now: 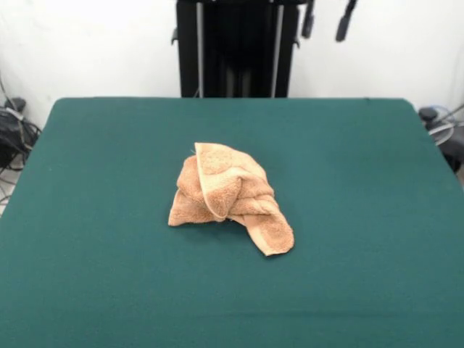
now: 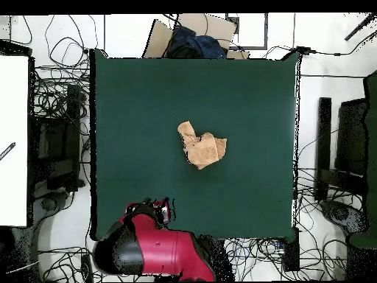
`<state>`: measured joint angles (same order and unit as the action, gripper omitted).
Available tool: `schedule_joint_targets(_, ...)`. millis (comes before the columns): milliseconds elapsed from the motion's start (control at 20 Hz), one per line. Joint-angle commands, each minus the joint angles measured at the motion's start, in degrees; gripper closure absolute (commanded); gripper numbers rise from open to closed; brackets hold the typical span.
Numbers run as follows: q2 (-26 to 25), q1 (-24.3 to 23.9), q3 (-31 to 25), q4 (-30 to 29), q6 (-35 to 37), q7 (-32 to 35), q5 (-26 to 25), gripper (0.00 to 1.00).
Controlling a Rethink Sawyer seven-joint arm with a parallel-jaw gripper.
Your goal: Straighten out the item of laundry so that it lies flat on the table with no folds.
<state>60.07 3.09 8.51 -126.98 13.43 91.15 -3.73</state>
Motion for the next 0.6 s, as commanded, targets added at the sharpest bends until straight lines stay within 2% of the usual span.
schedule_joint_targets(50, -5.35, -3.86, -2.31, -6.29, -4.03, 10.3, -0.71, 0.0)
schedule_joint_targets(350, -5.11, -7.52, -4.88, -7.6, -4.73, 8.54, -0.99, 0.0)
schedule_joint_targets(600, -5.98, -10.54, -6.97, -6.51, -4.38, 6.87, -1.54, 0.0)
